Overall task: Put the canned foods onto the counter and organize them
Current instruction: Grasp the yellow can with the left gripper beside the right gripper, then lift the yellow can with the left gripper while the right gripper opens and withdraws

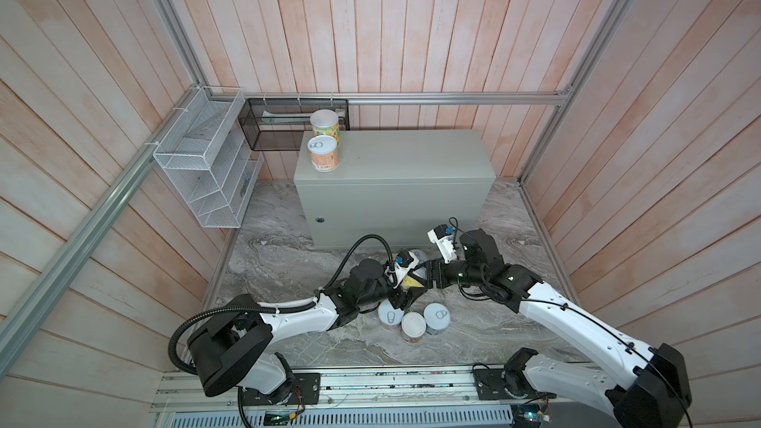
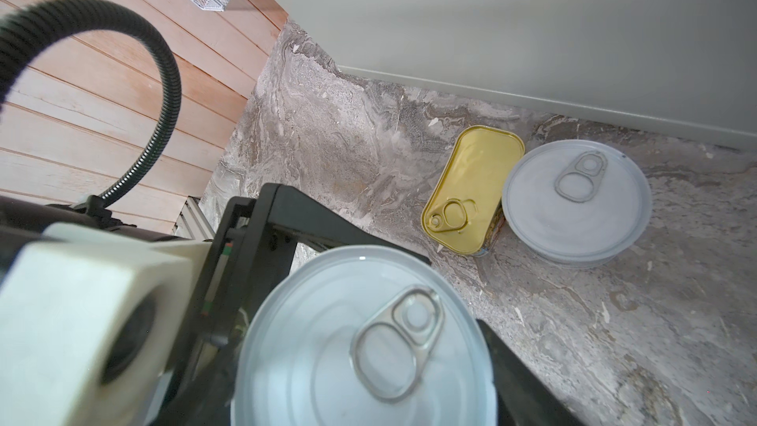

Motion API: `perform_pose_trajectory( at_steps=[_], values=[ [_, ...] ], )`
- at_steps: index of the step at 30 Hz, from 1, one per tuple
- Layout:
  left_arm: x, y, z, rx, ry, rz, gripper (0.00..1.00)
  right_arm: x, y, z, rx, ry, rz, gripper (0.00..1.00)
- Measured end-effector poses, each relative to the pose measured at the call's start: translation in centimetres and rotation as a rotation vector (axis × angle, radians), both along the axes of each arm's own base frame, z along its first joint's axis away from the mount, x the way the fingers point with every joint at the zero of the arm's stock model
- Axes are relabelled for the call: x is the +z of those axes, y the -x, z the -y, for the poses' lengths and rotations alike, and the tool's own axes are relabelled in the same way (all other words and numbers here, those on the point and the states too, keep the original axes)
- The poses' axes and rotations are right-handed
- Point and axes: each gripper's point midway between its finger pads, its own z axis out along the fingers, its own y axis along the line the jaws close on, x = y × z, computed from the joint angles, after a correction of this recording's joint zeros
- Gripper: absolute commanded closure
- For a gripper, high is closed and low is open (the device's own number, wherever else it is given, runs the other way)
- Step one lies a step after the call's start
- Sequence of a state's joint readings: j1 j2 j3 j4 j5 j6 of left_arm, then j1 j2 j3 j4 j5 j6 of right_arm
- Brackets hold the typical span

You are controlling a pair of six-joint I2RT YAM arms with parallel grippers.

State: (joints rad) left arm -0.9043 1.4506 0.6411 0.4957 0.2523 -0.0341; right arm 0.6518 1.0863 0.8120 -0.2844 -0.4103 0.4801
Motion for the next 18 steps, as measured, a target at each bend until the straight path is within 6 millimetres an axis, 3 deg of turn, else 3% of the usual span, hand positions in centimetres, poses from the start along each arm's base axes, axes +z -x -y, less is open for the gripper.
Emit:
perform_pose_trajectory(
  at_steps=[12,18],
  values=[
    [0.9,0.3,0.0,-0.009,0.023,-0.005,0.44,0.7,-0.1,0.3,-0.003,-0.012,0.028,0.15],
    [1.1,0.5,0.0,-0.013,0.030,-0.005,0.44,0.9,-0.1,0.4,-0.007,-0.018,0.038,0.15]
  ],
)
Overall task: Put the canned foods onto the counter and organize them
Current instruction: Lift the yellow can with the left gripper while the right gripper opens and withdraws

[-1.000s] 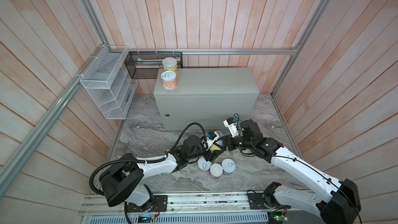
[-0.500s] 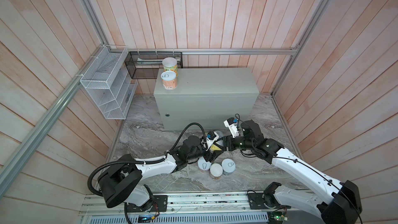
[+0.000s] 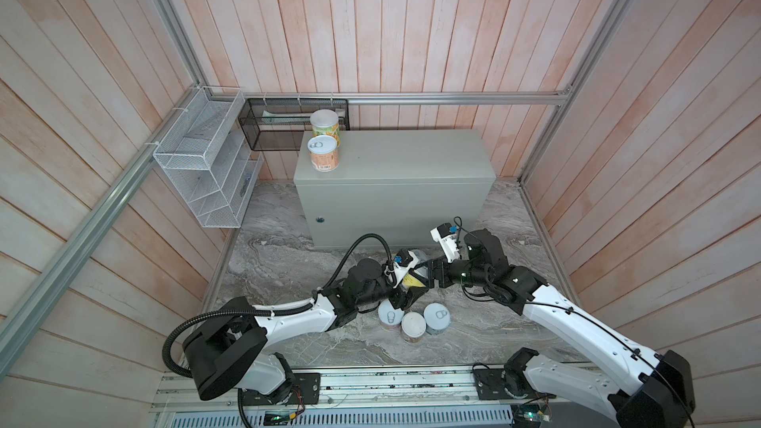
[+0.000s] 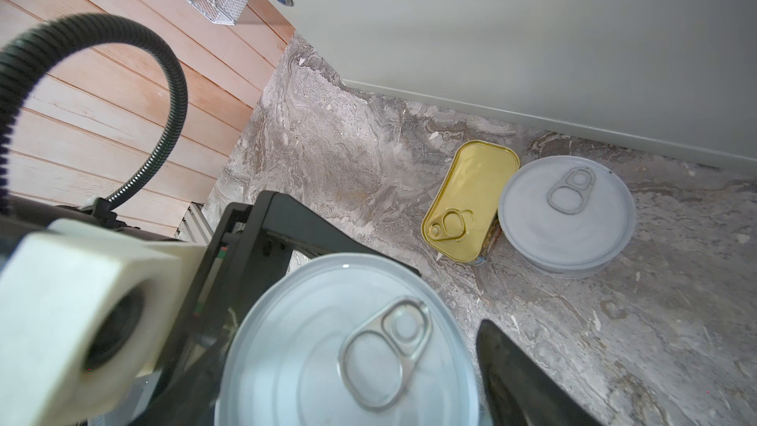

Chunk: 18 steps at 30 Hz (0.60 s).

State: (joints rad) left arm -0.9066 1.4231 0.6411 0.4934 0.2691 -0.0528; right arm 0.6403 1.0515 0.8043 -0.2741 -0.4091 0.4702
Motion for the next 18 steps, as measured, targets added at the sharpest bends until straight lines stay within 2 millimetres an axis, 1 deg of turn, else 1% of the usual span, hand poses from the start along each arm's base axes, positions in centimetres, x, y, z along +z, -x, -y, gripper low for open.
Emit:
perform_pose_trajectory(
  at_steps=[7,12,18],
  values=[
    [0.0,0.0,0.0,0.003,0.002,-0.002,0.44,0.2,0.1,0.0,0.003,-0.009,0.006,0.15],
    [0.0,-0.3,-0.1,0.018,0.000,-0.002,0.44,0.7,0.3,0.1,0.005,-0.020,0.017,0.11],
    [0.0,-0.3,-0.1,0.020,0.002,-0.006,0.44,1.2,0.3,0.3,0.000,-0.029,0.032,0.11]
  ],
)
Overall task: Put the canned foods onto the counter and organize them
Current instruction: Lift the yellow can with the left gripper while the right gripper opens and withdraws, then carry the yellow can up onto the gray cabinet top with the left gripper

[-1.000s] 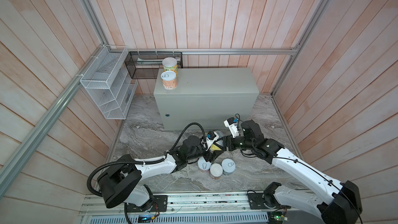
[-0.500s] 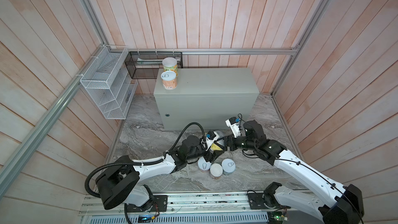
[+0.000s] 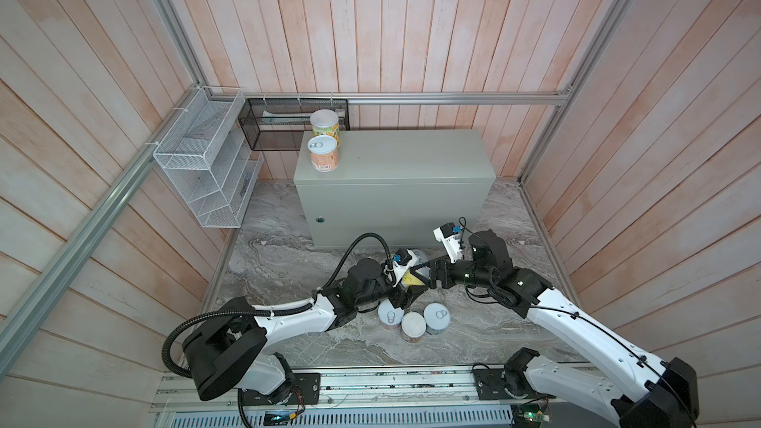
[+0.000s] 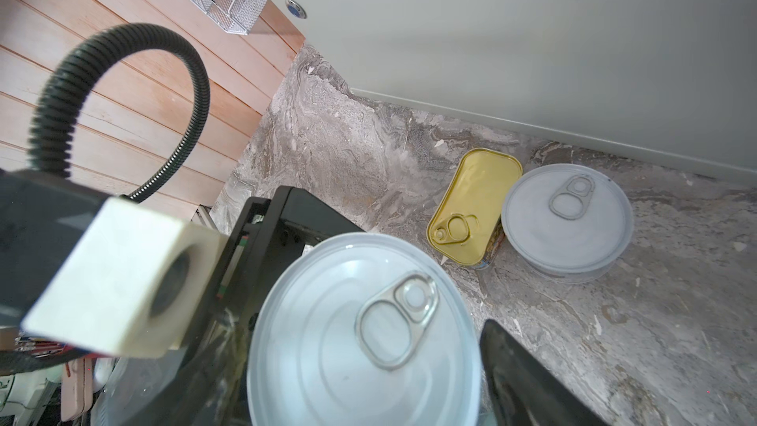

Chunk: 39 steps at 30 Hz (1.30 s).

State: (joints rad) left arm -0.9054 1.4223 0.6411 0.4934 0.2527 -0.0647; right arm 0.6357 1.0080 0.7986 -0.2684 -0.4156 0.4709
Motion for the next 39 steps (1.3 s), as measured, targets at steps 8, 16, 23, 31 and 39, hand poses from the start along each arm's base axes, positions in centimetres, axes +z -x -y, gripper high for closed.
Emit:
perform_pose_trajectory(
  at_steps=[8,16,23,31,39],
  values=[
    [1.0,-0.1,-0.4,0.018,0.009,0.013,0.45,3.0,0.2,1.9,-0.074,-0.045,0.125,0.10],
    [3.4,-0.9,-0.6,0.073,0.017,-0.005,0.46,5.0,0.3,4.5,-0.181,-0.075,0.258,0.06],
    [11.5,-2.9,-1.0,0.173,0.110,0.080,0.46,5.9,0.5,6.3,-0.250,-0.075,0.337,0.04],
    [20.5,-5.2,-2.1,0.290,0.227,0.212,0.47,7.1,1.4,8.2,-0.306,-0.096,0.421,0.02],
    [25.1,-10.2,-4.2,0.471,0.245,0.288,0.48,6.6,2.4,9.4,-0.325,-0.105,0.440,0.02]
  ],
)
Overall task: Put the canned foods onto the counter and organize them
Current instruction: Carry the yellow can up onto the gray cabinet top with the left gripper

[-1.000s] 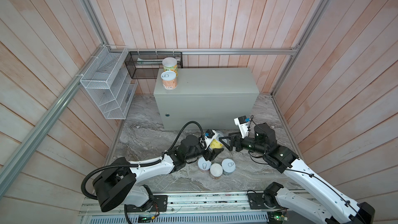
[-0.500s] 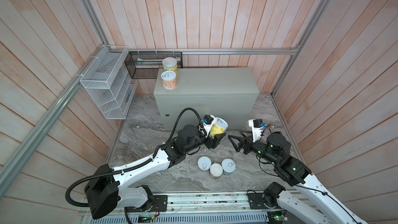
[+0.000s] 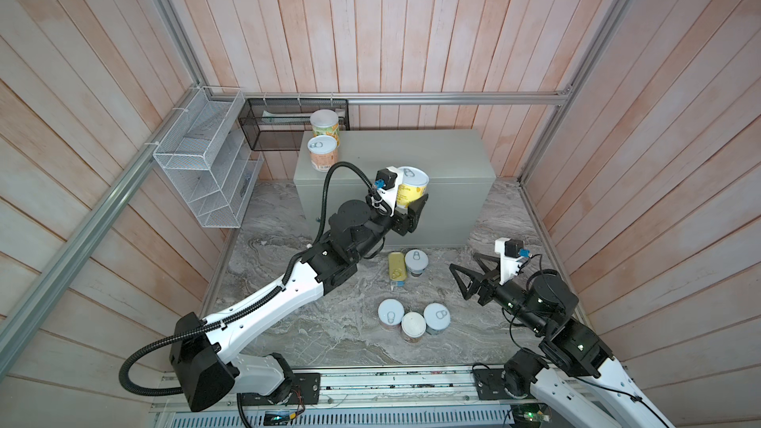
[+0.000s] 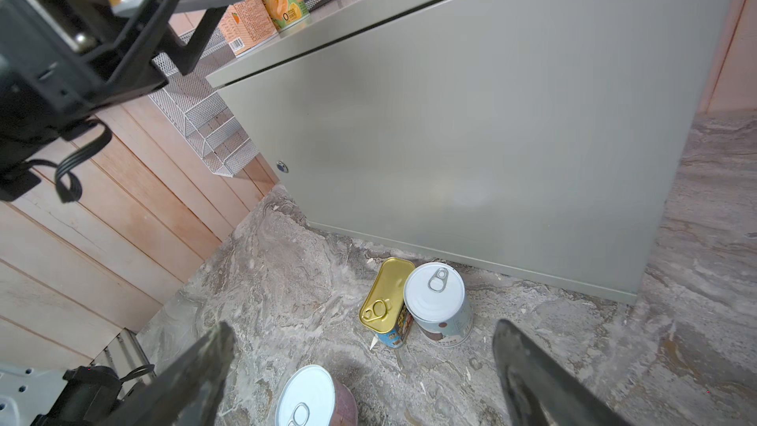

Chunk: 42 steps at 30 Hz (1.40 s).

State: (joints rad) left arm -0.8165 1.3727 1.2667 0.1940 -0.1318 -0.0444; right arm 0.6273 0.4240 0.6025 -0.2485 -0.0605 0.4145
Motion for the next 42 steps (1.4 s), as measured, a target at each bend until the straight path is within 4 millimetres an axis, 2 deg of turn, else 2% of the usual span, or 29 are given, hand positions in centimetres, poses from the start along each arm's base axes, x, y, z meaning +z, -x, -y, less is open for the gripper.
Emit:
perform_pose_trajectory(
  at_steps=[7,11,19,26,31,34,35,36,37,42],
  values=[
    [2.1,-4.6,-3.3,0.205,-0.010,0.026,0.48,0.4,0.6,0.6,-0.008,-0.016,0.023,0.02],
    [2.3,-6.6,-4.8,0.285,-0.019,0.025,0.48,0.0,0.6,0.6,-0.008,-0.011,0.016,0.02],
    [-0.6,-10.3,-7.5,0.404,-0.067,-0.039,0.48,-0.1,0.6,0.6,-0.007,-0.009,0.013,0.02],
    [-2.8,-11.7,-7.1,0.419,-0.101,-0.076,0.47,-0.1,0.9,0.8,-0.007,-0.013,0.012,0.02],
    [-3.3,-12.7,-6.9,0.439,-0.109,-0.084,0.46,-0.6,1.0,0.7,0.000,-0.017,-0.004,0.02],
    [-3.2,-13.1,-6.9,0.448,-0.106,-0.082,0.31,-0.8,1.0,0.6,0.003,-0.020,-0.014,0.02],
    [-3.1,-13.2,-6.9,0.452,-0.106,-0.081,0.21,-0.7,1.0,0.6,0.004,-0.023,-0.016,0.02],
    [-3.1,-13.2,-6.9,0.454,-0.107,-0.081,0.06,-0.7,1.0,0.6,0.005,-0.024,-0.016,0.02],
    [-3.1,-13.2,-7.0,0.457,-0.103,-0.081,0.00,-0.7,1.0,0.6,0.005,-0.024,-0.017,0.02],
    [-2.2,-13.3,-7.1,0.464,-0.053,-0.064,0.00,-0.7,1.0,0.6,0.005,-0.026,-0.018,0.02]
  ],
)
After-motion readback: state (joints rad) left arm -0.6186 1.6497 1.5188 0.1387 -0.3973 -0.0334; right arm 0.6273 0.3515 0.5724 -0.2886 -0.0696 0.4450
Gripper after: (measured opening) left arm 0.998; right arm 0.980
